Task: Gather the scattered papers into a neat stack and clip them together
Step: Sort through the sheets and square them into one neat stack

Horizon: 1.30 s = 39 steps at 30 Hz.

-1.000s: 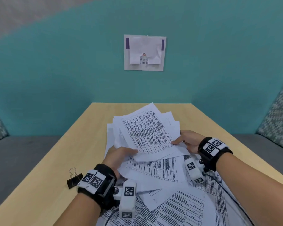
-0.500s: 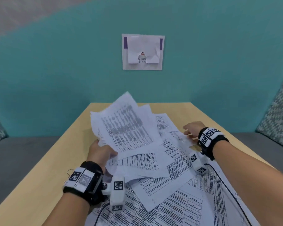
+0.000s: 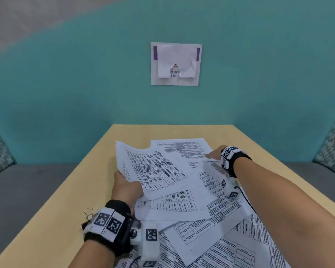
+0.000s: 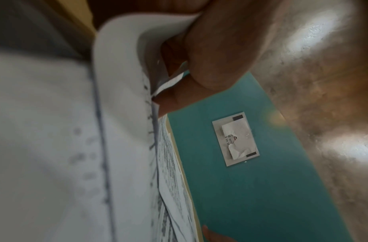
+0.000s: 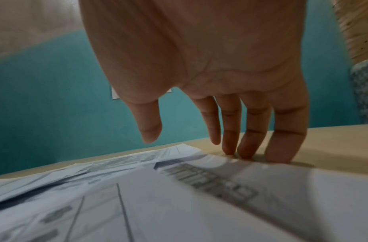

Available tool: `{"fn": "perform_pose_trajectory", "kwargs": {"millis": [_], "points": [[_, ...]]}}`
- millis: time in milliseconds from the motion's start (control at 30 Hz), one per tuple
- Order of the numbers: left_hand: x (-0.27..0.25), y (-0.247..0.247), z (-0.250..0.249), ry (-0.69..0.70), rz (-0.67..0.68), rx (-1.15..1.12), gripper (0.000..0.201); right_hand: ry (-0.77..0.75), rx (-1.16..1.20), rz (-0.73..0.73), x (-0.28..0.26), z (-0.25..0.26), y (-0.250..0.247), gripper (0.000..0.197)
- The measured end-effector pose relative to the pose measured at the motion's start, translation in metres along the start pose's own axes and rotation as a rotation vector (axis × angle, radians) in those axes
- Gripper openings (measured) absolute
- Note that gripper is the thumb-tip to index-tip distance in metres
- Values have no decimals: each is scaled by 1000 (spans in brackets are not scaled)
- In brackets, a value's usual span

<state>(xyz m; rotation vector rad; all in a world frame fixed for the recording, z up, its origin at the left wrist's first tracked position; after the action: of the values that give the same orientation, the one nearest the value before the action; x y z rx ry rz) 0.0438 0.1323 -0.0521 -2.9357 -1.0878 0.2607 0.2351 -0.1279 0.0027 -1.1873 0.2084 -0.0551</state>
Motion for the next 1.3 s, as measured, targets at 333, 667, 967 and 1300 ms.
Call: {"fn": "perform_pose_trajectory", "kwargs": {"millis": [333, 667, 967, 1300], "points": [[3, -1, 1, -8, 3, -5, 55, -142, -140, -42, 95, -5, 27, 50], [1, -1, -2, -12, 24, 23, 59, 105, 550, -496, 25, -32, -52, 28], [4, 3, 2, -45, 55, -25, 64, 140, 1039, -677, -8, -31, -107, 30], [-8, -2, -4, -160, 121, -88, 100, 157, 1002, -30, -32, -24, -44, 26]]}}
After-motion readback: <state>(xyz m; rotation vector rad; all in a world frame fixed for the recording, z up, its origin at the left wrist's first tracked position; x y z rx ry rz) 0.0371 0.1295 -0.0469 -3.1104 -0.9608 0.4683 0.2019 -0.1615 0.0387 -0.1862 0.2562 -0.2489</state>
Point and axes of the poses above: each hand's wrist, its own x-axis towards the middle knuckle, its own y-axis out of the palm, z = x × y, the point moved 1 cm from there along x, towards the middle knuckle, and after that the axes turned 9 degrees about -z, right-handed, at the moved point
